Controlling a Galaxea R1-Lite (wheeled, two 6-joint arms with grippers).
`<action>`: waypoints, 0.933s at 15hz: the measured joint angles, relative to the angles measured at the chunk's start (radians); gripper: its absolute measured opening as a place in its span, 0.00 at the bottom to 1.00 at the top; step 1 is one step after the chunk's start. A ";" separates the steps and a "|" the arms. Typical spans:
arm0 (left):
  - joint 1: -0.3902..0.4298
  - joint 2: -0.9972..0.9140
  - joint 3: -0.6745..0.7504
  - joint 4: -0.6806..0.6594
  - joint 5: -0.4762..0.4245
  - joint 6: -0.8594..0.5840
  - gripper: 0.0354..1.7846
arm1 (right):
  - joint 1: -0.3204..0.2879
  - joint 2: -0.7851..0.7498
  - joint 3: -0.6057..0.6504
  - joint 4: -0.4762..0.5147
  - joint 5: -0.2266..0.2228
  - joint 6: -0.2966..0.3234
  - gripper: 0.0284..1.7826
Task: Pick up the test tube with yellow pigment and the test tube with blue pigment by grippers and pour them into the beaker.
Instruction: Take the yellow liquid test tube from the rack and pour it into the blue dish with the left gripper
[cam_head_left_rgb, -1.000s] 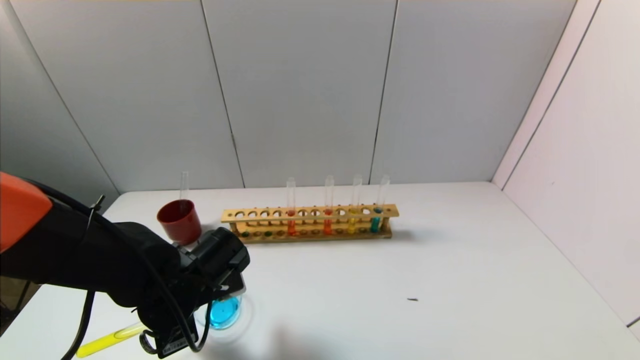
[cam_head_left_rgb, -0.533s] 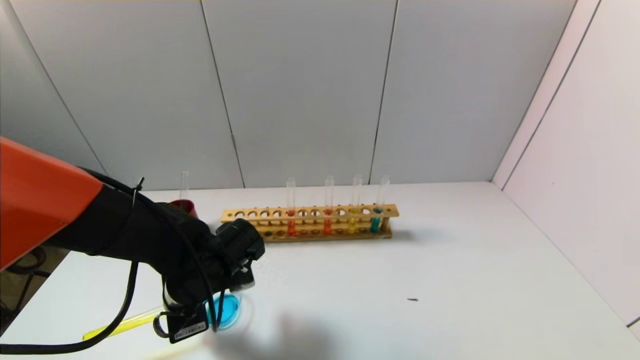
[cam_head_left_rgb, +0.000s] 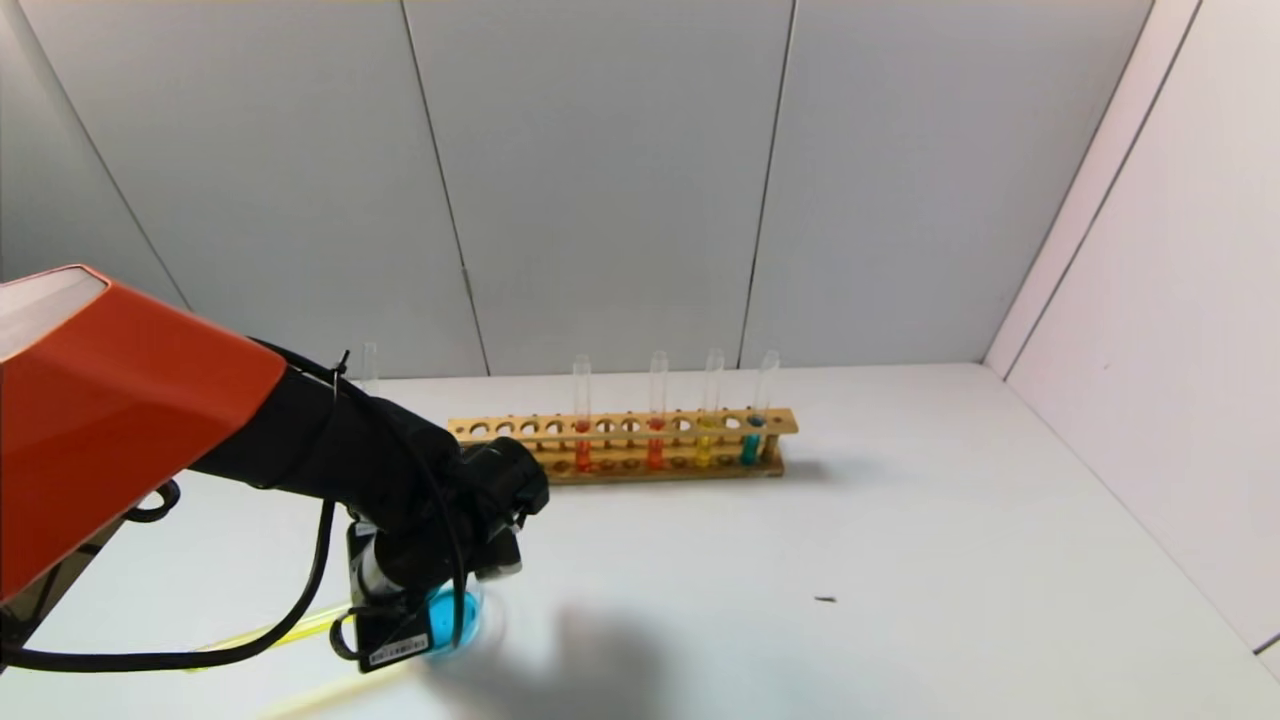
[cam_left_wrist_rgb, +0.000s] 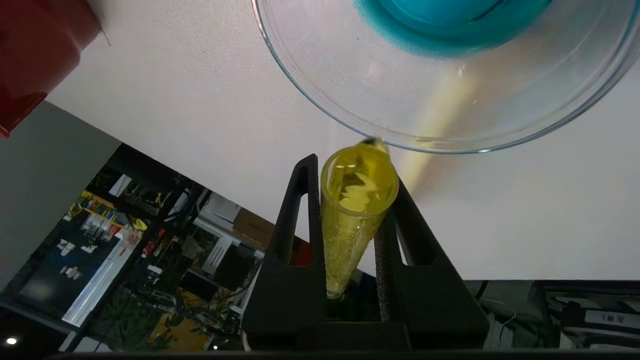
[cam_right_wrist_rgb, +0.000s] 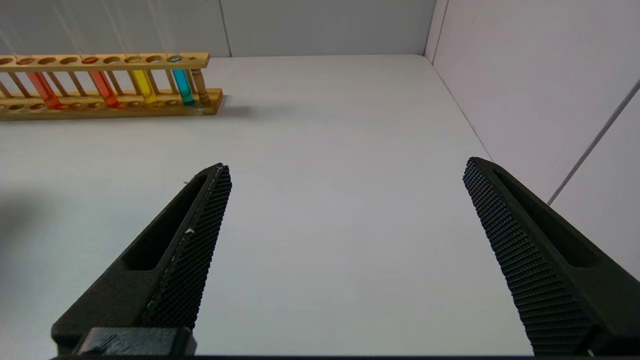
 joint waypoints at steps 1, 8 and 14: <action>0.000 0.005 -0.017 0.034 0.000 0.001 0.16 | 0.000 0.000 0.000 0.000 0.000 0.000 0.95; 0.001 0.044 -0.126 0.231 0.002 0.002 0.16 | 0.000 0.000 0.000 0.000 0.000 0.000 0.95; 0.002 0.093 -0.225 0.370 0.045 0.002 0.16 | 0.000 0.000 0.000 0.000 0.000 0.000 0.95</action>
